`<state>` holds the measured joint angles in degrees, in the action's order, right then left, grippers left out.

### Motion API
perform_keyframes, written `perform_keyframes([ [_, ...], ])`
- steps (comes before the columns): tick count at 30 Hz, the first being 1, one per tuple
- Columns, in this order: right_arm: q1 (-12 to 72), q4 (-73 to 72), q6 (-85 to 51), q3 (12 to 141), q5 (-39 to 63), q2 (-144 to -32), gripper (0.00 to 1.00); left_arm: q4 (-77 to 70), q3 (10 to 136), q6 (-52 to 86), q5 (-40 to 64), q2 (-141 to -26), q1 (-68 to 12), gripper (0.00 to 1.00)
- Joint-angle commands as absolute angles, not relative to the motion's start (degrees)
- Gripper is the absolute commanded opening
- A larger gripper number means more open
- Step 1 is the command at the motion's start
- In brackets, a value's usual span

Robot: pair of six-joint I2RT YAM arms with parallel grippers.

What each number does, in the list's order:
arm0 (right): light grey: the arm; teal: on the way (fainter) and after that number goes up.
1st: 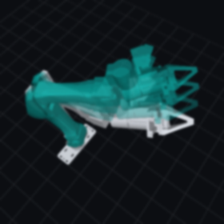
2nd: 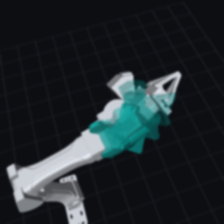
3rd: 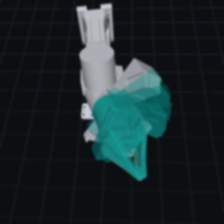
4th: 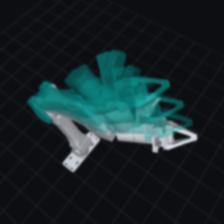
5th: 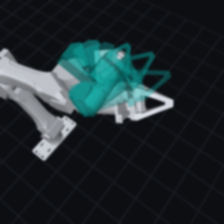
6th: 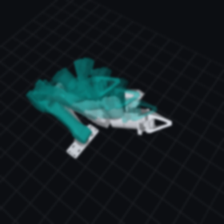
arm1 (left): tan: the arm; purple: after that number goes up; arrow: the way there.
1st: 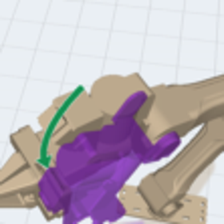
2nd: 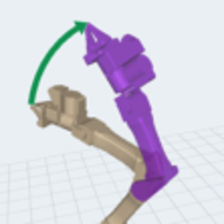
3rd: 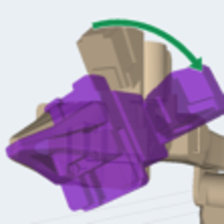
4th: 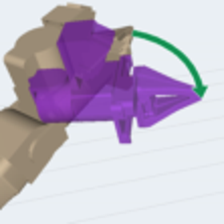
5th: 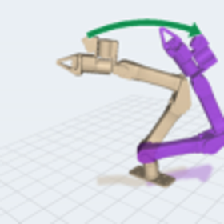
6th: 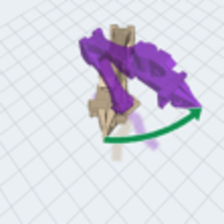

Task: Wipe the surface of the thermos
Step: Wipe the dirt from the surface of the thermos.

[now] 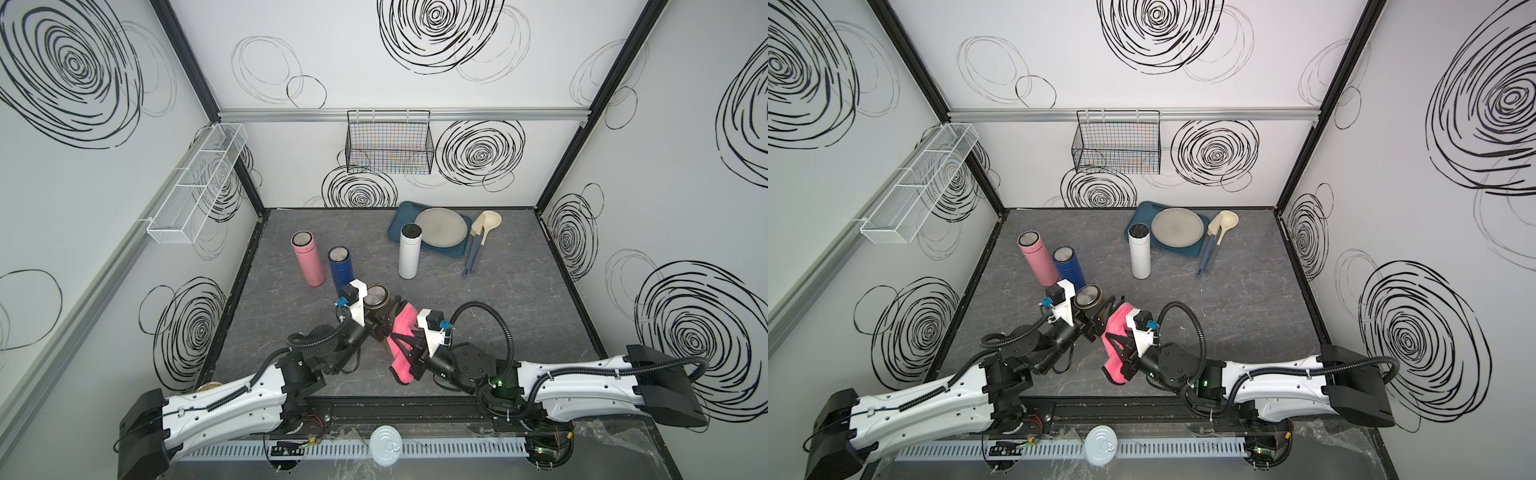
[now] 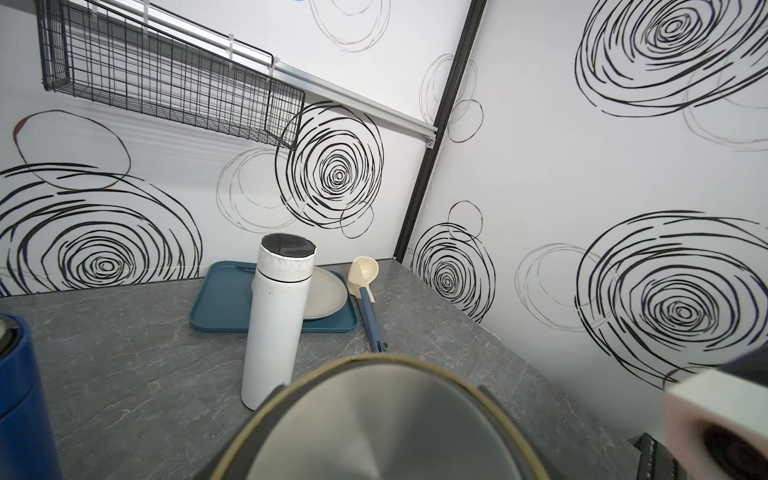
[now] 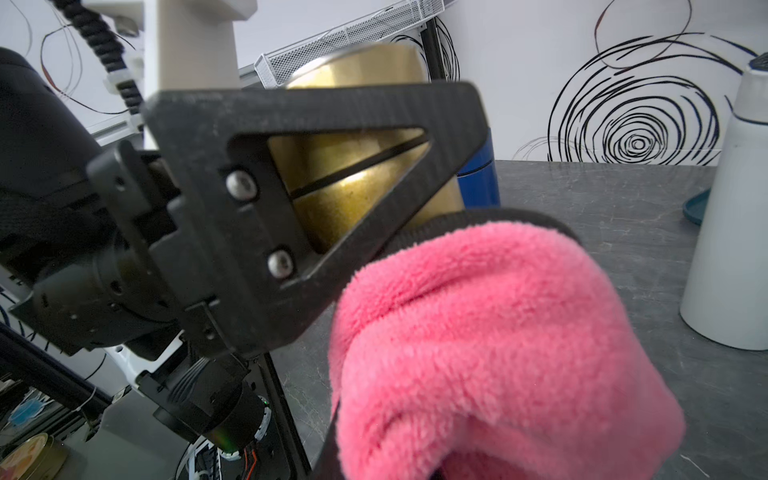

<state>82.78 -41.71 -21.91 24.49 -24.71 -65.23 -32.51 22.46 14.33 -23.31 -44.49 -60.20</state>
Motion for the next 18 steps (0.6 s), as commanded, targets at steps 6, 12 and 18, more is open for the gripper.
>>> perform_keyframes([
  [6,83.67,-41.91,-26.3,19.52,-28.31,-69.34,0.0,-39.72,25.84,16.77,-21.09,-45.22,-61.0,0.0],
  [12,83.98,-40.43,-18.78,25.13,-23.36,-61.87,0.0,-40.91,26.01,17.58,-20.51,-46.39,-61.0,0.0],
  [18,82.63,-42.97,-19.4,23.71,-24.67,-63.61,0.0,-41.66,26.31,17.85,-19.52,-47.37,-61.06,0.0],
])
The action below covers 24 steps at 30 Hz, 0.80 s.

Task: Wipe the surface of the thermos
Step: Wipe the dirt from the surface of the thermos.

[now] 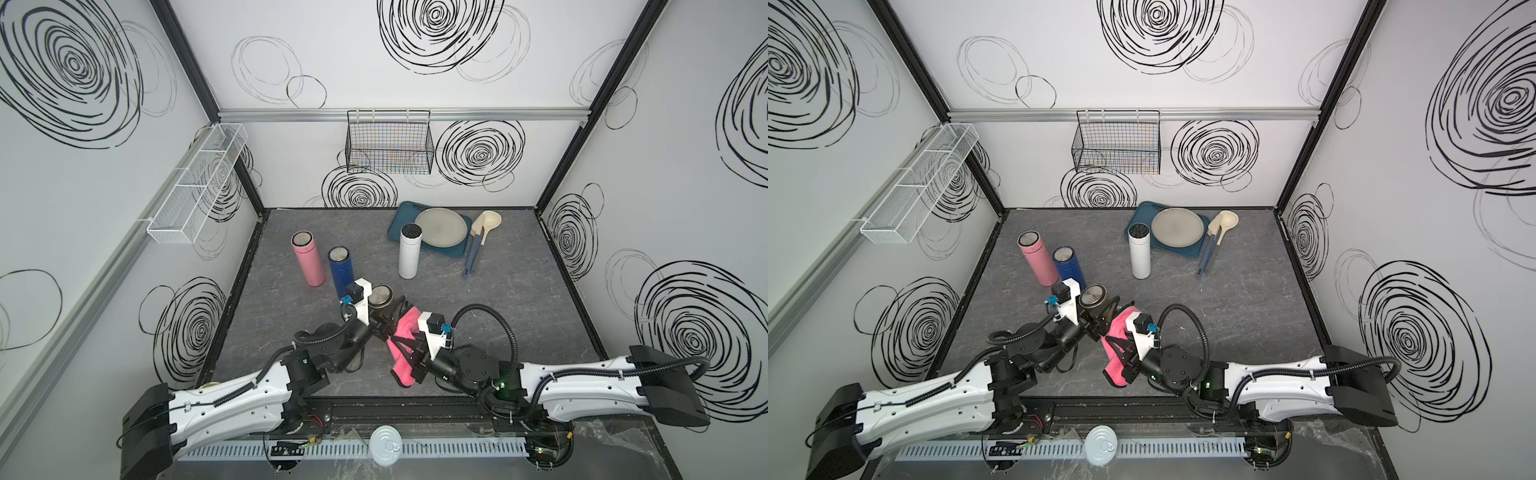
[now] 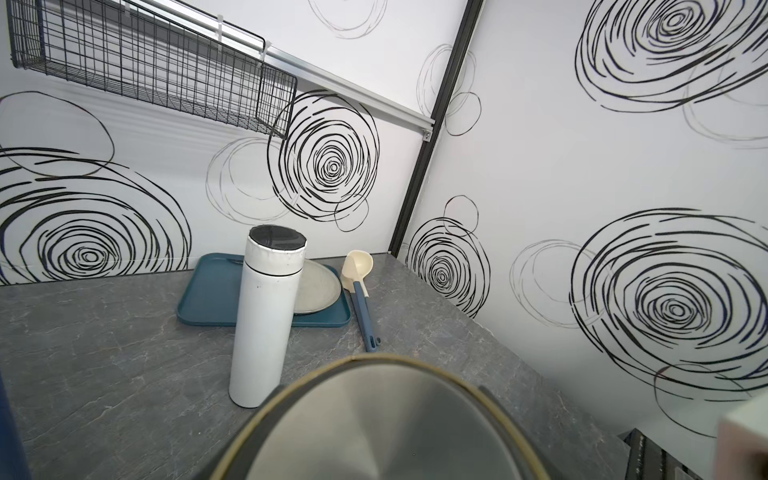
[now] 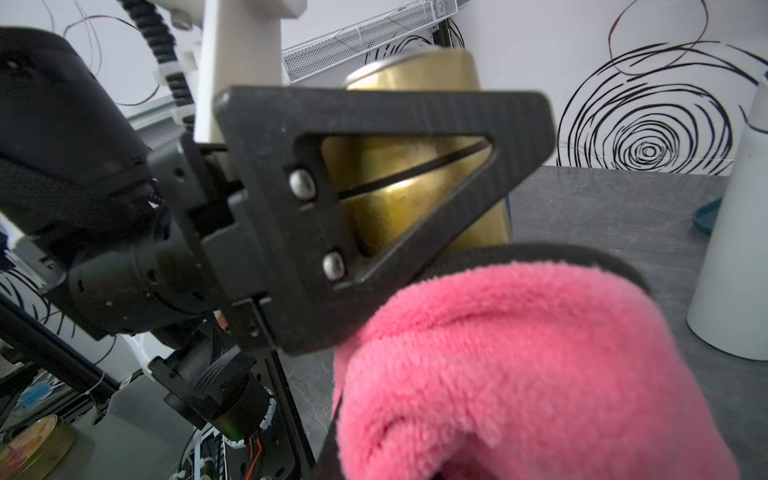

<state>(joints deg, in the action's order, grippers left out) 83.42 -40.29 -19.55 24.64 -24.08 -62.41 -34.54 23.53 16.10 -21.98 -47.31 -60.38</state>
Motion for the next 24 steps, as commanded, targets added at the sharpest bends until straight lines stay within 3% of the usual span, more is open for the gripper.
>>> perform_keyframes([
  [1,82.16,-43.81,-20.93,22.25,-24.82,-64.22,0.0,-41.66,26.37,17.84,-19.42,-47.46,-61.04,0.0],
  [8,82.69,-42.84,-28.82,16.18,-30.29,-69.7,0.0,-41.22,26.2,18.41,-18.79,-47.03,-61.16,0.0],
  [17,82.97,-44.91,-18.1,22.87,-23.76,-61.29,0.0,-41.05,26.93,19.56,-17.61,-47.54,-61.26,0.0],
  [24,82.49,-48.05,-24.53,15.43,-27.78,-64.78,0.0,-41.13,27.82,20.3,-16.42,-47.72,-61.42,0.0],
])
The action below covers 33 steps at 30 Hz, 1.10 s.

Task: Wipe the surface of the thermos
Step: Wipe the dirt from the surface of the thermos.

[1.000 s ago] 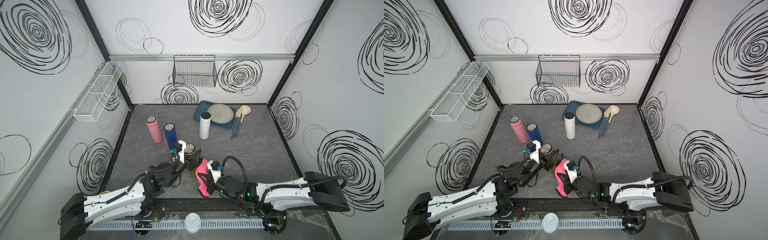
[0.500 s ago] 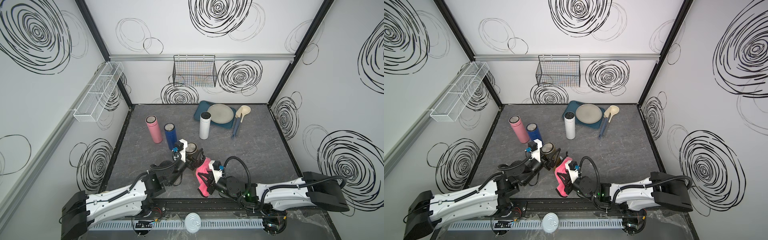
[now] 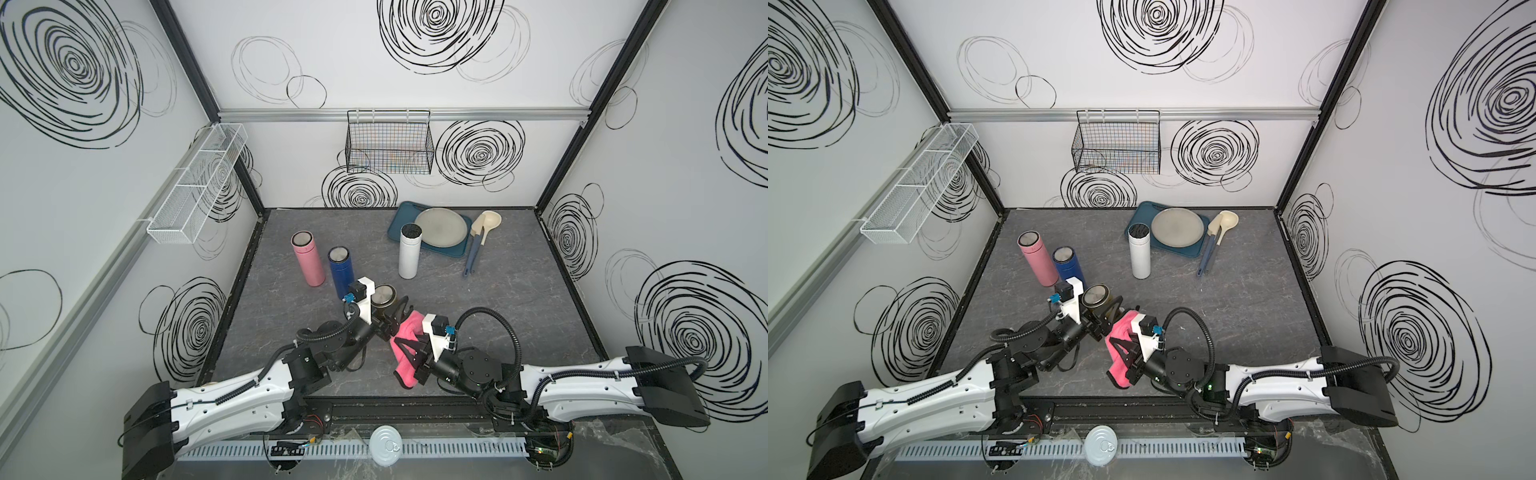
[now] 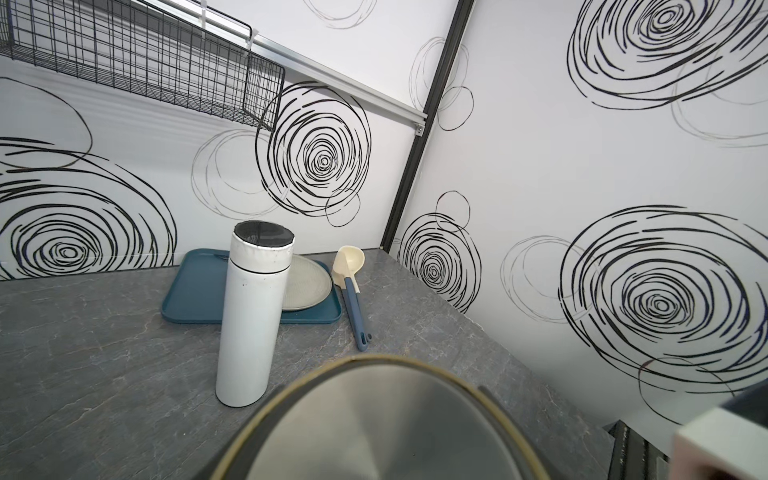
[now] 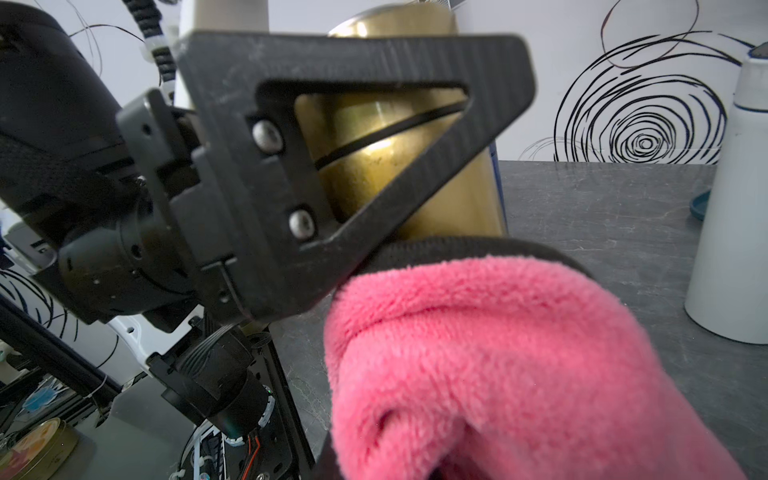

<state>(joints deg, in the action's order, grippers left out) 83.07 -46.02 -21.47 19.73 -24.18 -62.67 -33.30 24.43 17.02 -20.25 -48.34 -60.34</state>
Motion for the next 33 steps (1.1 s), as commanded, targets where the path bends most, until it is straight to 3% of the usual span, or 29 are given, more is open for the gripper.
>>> perform_keyframes([
  [1,82.59,-48.74,-26.15,13.74,-28.86,-65.59,0.0,-41.28,27.86,20.29,-16.52,-47.79,-61.44,0.0],
  [4,82.62,-46.69,-30.14,12.23,-31.72,-66.76,0.0,-40.96,28.68,20.3,-16.83,-48.3,-61.43,0.0],
  [13,82.53,-47.06,-22.18,20.29,-24.85,-58.82,0.0,-42.89,26.83,20.24,-16.13,-48.95,-61.87,0.0],
  [23,81.01,-51.22,-33.31,12.55,-29.53,-67.51,0.0,-41.77,27.57,17.88,-14.68,-47.27,-61.96,0.0],
  [27,81.08,-49.64,-29.75,14.46,-29.0,-62.69,0.0,-45.65,26.57,17.63,-15.48,-49.45,-61.97,0.0],
  [33,76.27,-48.43,-27.34,18.12,-18.7,-53.94,0.0,-48.37,28.21,17.2,-14.24,-53.9,-61.87,0.0],
])
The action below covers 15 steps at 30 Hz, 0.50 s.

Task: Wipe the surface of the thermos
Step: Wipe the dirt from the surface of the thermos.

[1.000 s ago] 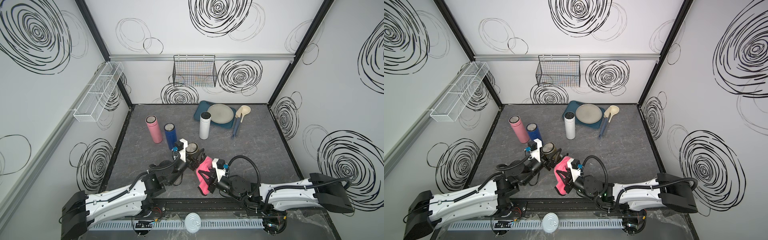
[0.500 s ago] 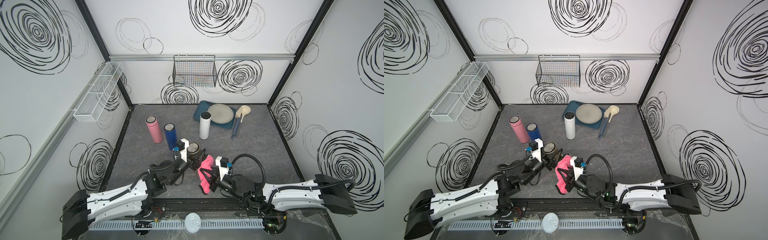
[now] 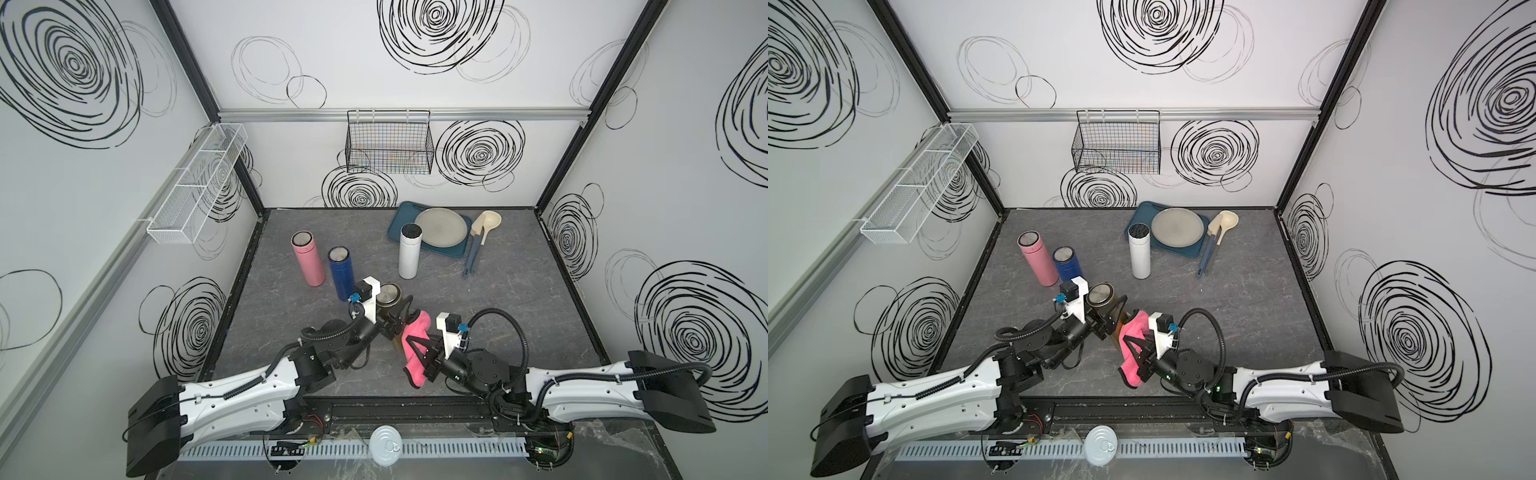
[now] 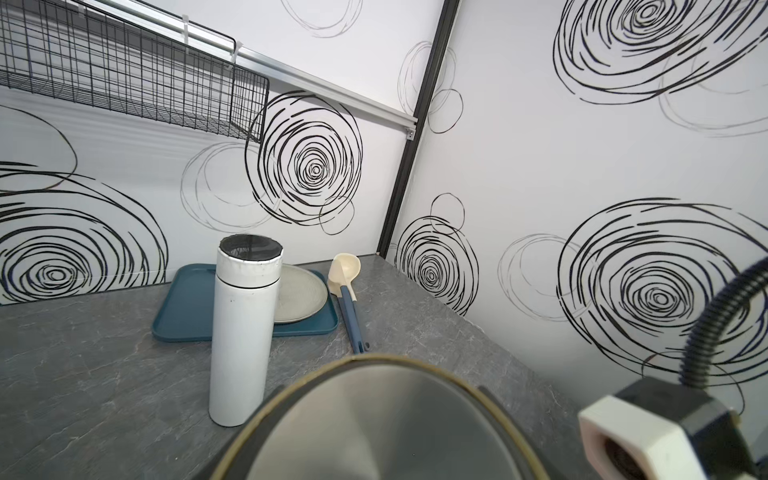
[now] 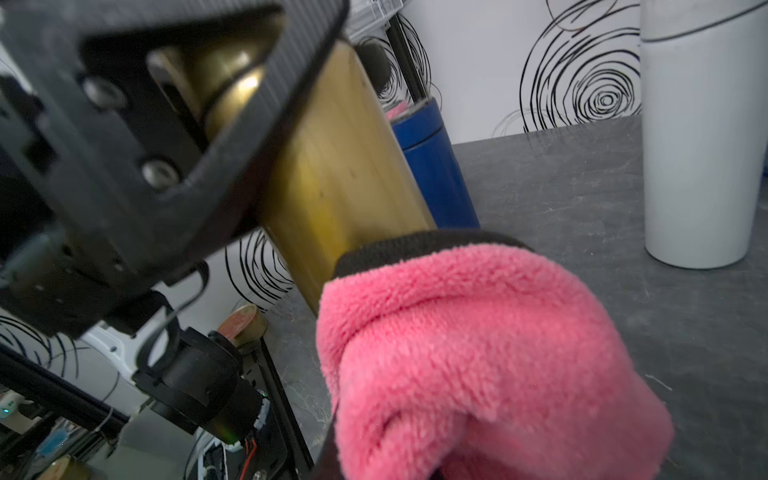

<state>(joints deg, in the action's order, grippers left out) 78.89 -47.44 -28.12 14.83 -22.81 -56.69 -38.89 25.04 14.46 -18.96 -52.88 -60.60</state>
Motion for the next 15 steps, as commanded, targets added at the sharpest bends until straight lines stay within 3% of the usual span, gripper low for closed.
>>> perform_keyframes([
  [1,74.9,-48.33,-28.39,17.83,-17.12,-53.18,0.0,-48.42,28.75,16.84,-13.57,-54.49,-61.85,0.0],
  [8,72.58,-49.79,-34.36,8.08,-20.22,-53.52,0.0,-56.23,25.72,15.04,-9.42,-55.09,-61.96,0.0],
  [15,72.15,-45.61,-34.28,8.26,-19.17,-47.04,0.0,-66.11,22.95,12.15,-4.31,-58.0,-61.96,0.0],
])
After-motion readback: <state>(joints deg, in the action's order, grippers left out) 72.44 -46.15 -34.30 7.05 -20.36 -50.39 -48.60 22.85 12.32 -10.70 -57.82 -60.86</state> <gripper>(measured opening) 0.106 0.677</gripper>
